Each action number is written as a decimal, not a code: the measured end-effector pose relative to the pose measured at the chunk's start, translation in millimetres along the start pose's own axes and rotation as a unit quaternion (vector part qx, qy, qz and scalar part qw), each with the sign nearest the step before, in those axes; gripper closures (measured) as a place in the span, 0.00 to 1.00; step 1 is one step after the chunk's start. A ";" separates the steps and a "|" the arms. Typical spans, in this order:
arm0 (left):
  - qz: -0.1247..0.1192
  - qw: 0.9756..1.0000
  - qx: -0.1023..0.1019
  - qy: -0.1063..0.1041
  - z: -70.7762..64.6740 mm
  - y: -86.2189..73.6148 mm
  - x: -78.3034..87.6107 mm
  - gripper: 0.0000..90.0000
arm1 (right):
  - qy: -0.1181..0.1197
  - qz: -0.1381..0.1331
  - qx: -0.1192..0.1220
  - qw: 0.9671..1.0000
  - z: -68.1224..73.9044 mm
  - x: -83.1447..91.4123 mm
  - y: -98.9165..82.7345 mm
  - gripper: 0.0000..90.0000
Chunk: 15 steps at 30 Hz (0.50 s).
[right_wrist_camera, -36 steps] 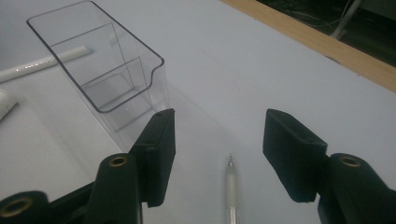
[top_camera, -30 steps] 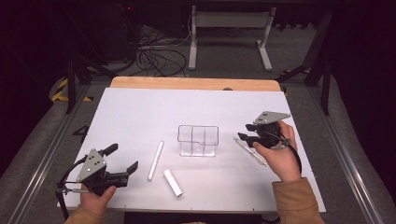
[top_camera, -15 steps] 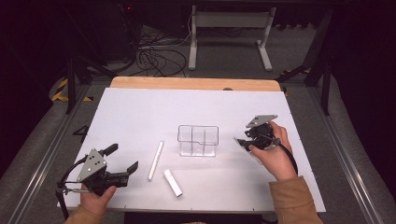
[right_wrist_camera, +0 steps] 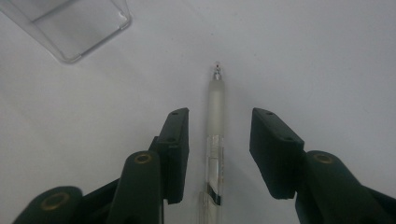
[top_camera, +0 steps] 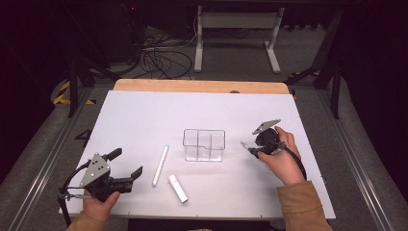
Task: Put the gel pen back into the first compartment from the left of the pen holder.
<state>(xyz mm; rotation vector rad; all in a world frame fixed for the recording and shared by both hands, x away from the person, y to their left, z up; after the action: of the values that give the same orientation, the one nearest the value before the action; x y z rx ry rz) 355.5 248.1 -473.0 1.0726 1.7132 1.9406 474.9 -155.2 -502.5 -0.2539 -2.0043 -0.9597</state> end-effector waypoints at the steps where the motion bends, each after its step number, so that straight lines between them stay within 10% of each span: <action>1: 0.000 1.000 -0.001 0.000 0.0 0.0 0.0 0.09 | 0.002 0.003 -0.001 1.000 0.6 -1.1 -0.6 0.65; 15: 0.004 1.000 0.000 0.000 0.4 -0.8 -0.5 0.09 | 0.002 0.032 0.016 0.999 3.7 -19.7 -8.1 0.73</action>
<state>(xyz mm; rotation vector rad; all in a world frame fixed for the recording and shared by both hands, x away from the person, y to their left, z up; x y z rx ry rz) 356.0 248.2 -473.9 1.0791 1.7118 1.9459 480.3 -154.7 -523.4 -0.2971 -1.9928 -0.8869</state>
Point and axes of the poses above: each handheld gripper's, and its own axes: x roughly backward along the jaws, y roughly out of its top, z roughly to its left, the point moved 9 cm from there along -x, roughly forward along the jaws, and after that the axes turned 11 degrees about -y, right-handed, at the moved point
